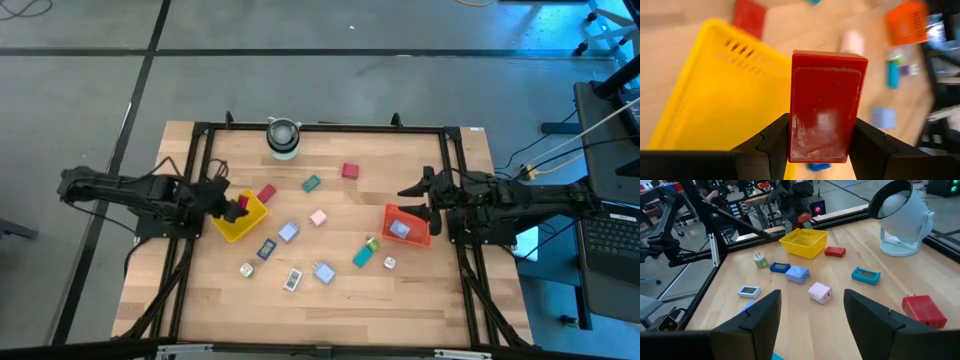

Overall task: Pick & Place Office items
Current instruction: Put the right red digital timer into the yellow basket, then put the top blue charger adapter into the orange basket

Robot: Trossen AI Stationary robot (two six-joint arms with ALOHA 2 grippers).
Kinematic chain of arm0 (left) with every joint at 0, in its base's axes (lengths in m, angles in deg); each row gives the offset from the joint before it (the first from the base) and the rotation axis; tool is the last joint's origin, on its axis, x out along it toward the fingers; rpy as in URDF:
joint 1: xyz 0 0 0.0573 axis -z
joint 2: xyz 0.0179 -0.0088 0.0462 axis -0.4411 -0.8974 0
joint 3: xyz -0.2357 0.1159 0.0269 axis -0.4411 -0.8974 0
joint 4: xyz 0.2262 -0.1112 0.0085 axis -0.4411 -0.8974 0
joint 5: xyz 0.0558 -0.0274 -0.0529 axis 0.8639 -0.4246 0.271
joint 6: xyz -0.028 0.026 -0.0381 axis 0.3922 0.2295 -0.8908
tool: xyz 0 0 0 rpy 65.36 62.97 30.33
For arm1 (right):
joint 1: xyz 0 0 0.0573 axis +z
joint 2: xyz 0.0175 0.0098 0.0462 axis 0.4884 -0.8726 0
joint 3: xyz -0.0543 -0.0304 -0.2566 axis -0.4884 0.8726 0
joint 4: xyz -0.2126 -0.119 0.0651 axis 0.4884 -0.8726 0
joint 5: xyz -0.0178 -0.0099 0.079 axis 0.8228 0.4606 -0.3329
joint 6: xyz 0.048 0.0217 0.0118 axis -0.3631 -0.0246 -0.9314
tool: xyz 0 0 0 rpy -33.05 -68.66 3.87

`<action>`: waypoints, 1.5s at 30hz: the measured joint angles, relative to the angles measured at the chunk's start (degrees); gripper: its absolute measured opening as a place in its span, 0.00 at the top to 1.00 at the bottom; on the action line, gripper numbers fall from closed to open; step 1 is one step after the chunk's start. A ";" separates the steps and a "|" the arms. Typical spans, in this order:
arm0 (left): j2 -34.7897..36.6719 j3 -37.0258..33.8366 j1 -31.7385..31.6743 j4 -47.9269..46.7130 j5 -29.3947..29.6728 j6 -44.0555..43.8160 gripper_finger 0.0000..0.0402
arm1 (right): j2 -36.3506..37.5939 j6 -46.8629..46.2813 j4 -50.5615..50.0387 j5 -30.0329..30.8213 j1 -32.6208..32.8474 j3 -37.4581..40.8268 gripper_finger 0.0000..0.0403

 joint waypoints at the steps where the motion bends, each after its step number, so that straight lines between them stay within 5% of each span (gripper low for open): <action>1: -1.15 0.00 -0.02 -0.36 -0.09 -0.39 0.59 | 0.00 0.18 0.00 -0.13 0.00 0.00 0.46; 26: -23.71 0.07 -14.03 3.77 -11.38 10.69 0.58 | -0.02 1.64 0.00 -1.61 0.00 0.00 0.46; 45: -24.86 0.07 -16.24 10.25 -13.79 14.31 0.43 | -0.02 1.45 -0.05 -3.66 0.00 0.00 0.46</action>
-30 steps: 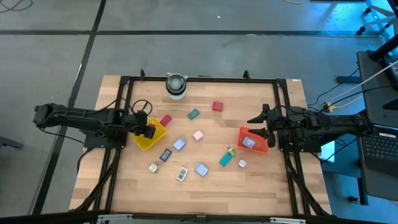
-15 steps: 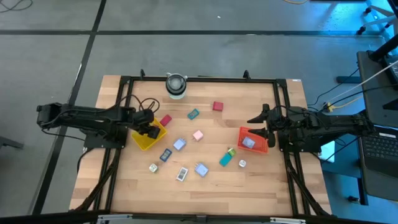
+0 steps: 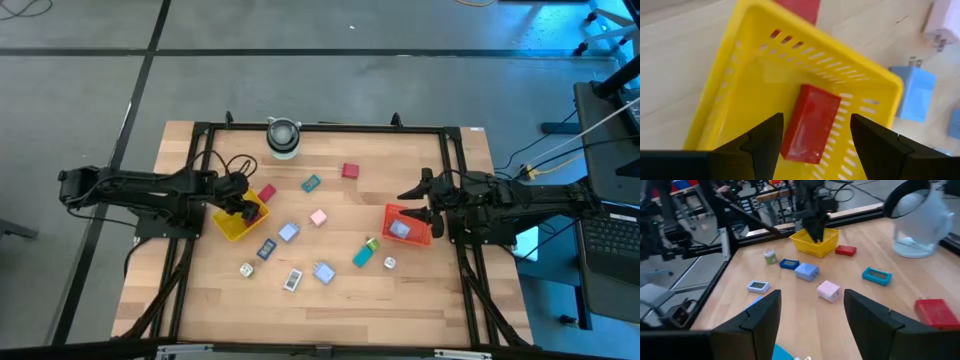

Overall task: Pick & Place Office items
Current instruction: Put the top blue charger adapter into the orange basket

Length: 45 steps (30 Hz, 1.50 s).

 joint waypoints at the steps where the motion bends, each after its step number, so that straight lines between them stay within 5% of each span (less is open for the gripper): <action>1: 0.00 0.01 0.00 1.29 -0.11 0.20 0.43 | 0.00 -0.01 -0.12 -0.71 0.00 0.00 0.46; 10: 2.38 10.99 0.02 0.69 -0.74 10.06 0.43 | 0.56 -0.11 -0.42 2.51 -0.02 0.00 0.46; 16: 8.81 19.89 0.55 1.32 14.12 24.13 0.44 | 2.37 -2.74 -0.38 6.53 -0.02 0.00 0.46; 23: 16.13 14.37 2.81 14.20 28.31 42.01 0.44 | 3.65 -4.52 -3.54 12.87 -0.02 -0.52 0.46; 28: 19.84 1.42 1.46 32.03 26.04 45.40 0.44 | 3.81 -3.93 -12.26 13.61 -0.02 -3.55 0.46; 32: 19.44 -5.75 -1.44 41.19 18.74 39.31 0.44 | 4.13 -3.21 -13.76 14.79 -0.02 -4.02 0.46; 40: 13.26 -7.39 -3.06 48.97 10.06 39.43 0.44 | 4.07 -5.85 -12.15 18.33 0.00 -4.02 0.46; 45: 9.67 -3.67 -3.01 43.28 7.96 38.45 0.44 | 3.69 -7.42 -12.35 19.25 -0.02 -4.02 0.46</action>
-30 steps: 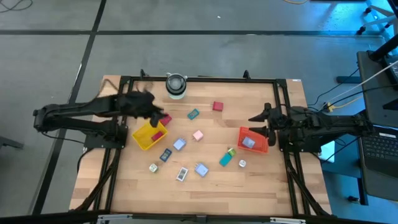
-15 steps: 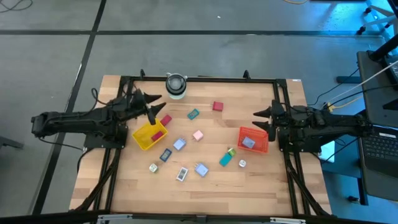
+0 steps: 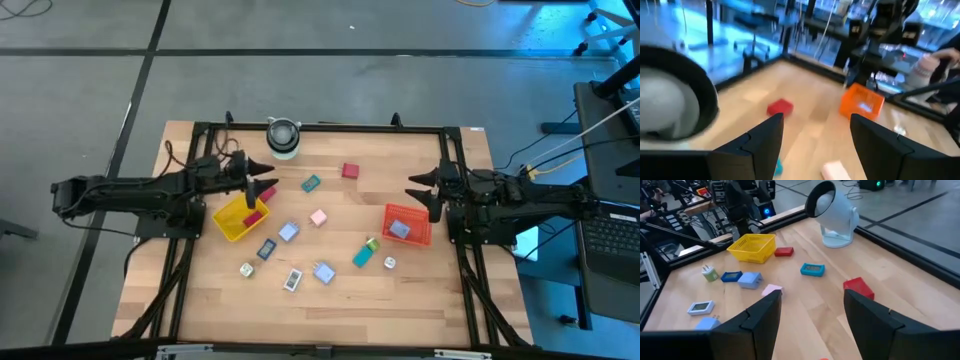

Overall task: Pick & Place Office items
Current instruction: Put the top blue charger adapter into the orange basket

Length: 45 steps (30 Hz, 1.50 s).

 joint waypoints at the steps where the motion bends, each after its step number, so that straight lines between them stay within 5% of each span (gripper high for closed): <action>1: -1.12 1.22 0.05 -2.55 -0.27 -1.05 0.44 | 0.00 -0.18 -0.03 0.00 0.00 0.00 0.46; 10: -11.73 11.26 4.32 -19.53 -0.07 -4.37 0.44 | -0.02 -1.51 0.06 -0.01 0.00 0.00 0.46; 33: -35.23 36.59 14.79 -52.10 -5.19 -32.54 0.37 | -0.04 -1.61 -4.73 -0.72 0.00 0.09 0.46; 45: -50.99 47.80 18.22 -63.97 -5.06 -34.06 0.37 | -0.04 -1.61 -4.82 -2.50 0.02 0.09 0.46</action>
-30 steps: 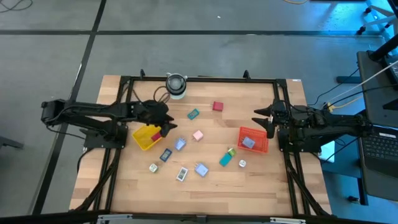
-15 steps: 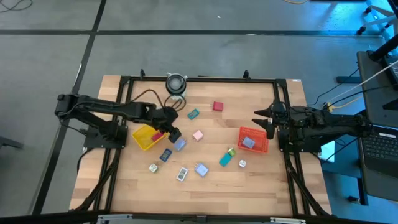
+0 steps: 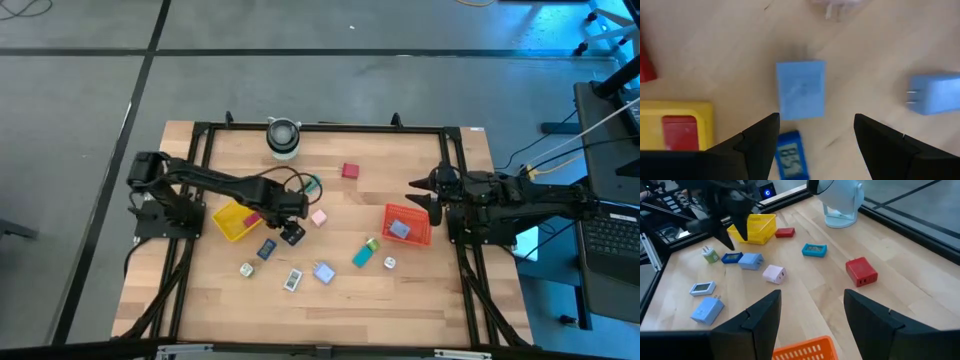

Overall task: Pick & Place Office items
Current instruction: Put the top blue charger adapter into the orange basket

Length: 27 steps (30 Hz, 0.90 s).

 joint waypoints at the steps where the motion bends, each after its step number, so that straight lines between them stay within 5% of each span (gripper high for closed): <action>1: -0.93 0.49 0.04 -1.02 0.92 0.03 0.37 | 0.00 0.00 0.00 -0.12 -0.01 0.00 0.46; 11: -3.64 1.02 -1.70 -0.27 3.94 0.87 0.37 | 0.00 0.63 0.46 -1.18 0.48 0.00 0.46; 27: -6.86 0.99 -1.86 2.62 -1.52 4.03 0.29 | 0.00 1.13 0.74 -1.08 3.70 0.00 0.46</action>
